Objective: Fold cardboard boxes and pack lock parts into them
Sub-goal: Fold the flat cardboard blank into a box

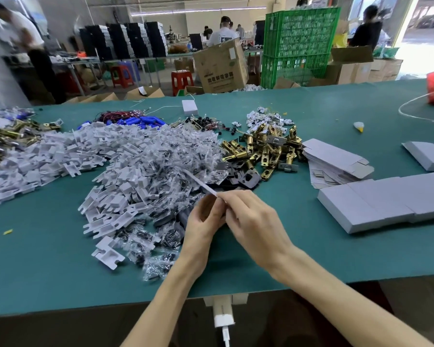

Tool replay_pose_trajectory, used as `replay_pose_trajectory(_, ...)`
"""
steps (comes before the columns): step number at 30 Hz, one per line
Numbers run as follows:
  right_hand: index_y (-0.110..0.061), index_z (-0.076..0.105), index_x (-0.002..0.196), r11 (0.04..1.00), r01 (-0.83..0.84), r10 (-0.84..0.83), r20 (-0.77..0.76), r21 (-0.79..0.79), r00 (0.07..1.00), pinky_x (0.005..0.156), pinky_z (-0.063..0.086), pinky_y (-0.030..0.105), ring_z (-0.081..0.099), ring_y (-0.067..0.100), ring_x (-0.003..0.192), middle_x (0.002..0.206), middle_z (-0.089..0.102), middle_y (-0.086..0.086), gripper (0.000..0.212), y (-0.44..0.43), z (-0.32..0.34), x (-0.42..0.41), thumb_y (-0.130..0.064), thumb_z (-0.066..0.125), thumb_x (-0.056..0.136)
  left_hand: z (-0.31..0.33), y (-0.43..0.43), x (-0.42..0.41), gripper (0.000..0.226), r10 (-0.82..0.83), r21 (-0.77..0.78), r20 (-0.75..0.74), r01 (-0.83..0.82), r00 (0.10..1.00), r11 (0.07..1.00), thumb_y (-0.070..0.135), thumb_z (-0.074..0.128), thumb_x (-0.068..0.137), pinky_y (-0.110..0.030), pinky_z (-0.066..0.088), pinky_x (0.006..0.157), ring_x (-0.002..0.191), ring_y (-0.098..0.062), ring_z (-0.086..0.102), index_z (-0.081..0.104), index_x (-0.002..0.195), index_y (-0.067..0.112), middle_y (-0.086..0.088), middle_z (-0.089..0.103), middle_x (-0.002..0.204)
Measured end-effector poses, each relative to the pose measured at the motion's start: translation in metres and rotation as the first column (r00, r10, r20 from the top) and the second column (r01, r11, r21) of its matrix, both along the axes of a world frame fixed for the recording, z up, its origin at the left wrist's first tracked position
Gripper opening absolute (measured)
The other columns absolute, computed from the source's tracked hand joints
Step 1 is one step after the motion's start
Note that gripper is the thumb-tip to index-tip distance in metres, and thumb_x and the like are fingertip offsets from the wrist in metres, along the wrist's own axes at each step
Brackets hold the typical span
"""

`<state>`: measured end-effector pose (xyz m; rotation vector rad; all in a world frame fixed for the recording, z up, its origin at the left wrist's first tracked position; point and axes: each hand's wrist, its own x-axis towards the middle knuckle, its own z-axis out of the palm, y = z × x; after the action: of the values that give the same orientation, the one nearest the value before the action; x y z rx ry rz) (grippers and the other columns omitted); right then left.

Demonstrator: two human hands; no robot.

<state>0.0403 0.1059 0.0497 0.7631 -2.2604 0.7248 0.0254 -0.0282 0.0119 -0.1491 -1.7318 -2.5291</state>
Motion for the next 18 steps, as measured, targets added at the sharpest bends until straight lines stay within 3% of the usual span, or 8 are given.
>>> replay_pose_trajectory(3,-0.008,0.068,0.120,0.981,-0.008,0.032,0.122,-0.192,0.992,0.086,0.056,0.035,0.064,0.016,0.107,0.115,0.067,0.000,0.027,0.000,-0.009,0.001,-0.001,0.063,0.095,0.002,-0.001,0.001,0.049,-0.068,0.059,0.018,0.067,0.998,0.996,0.049,0.080,0.087,-0.030,0.058,0.090,0.116,-0.028,0.070,0.072,0.121,0.016,-0.013,0.073,0.123)
replay_pose_trajectory(7,-0.014,0.066,0.121,0.923,-0.049,0.156,0.252,-0.383,0.955,0.088,0.054,0.035,0.062,0.013,0.109,0.116,0.065,-0.005,0.027,0.006,-0.020,0.001,-0.005,0.065,0.097,0.003,-0.002,0.002,0.051,-0.084,0.021,-0.002,0.084,0.996,0.996,0.047,0.084,0.084,-0.033,0.058,0.092,0.115,-0.030,0.070,0.071,0.122,0.017,-0.012,0.072,0.124)
replay_pose_trajectory(12,-0.019,0.062,0.138,0.865,0.006,0.234,0.413,-0.502,0.881,0.112,0.044,0.040,0.045,0.009,0.140,0.146,0.054,-0.011,0.038,0.012,-0.031,0.002,-0.019,0.066,0.099,0.002,0.000,0.004,0.057,-0.099,-0.016,-0.007,0.099,0.995,0.995,0.045,0.084,0.084,-0.034,0.059,0.092,0.115,-0.029,0.071,0.067,0.130,0.017,-0.012,0.072,0.127)
replay_pose_trajectory(18,-0.023,0.058,0.141,0.823,0.018,0.297,0.456,-0.568,0.839,0.115,0.042,0.042,0.042,0.005,0.143,0.149,0.052,-0.012,0.041,0.009,-0.035,0.003,-0.028,0.063,0.101,0.001,-0.002,0.004,0.054,-0.108,-0.032,-0.007,0.108,0.994,0.994,0.038,0.081,0.085,-0.034,0.059,0.093,0.117,-0.029,0.071,0.065,0.133,0.018,-0.009,0.071,0.130)
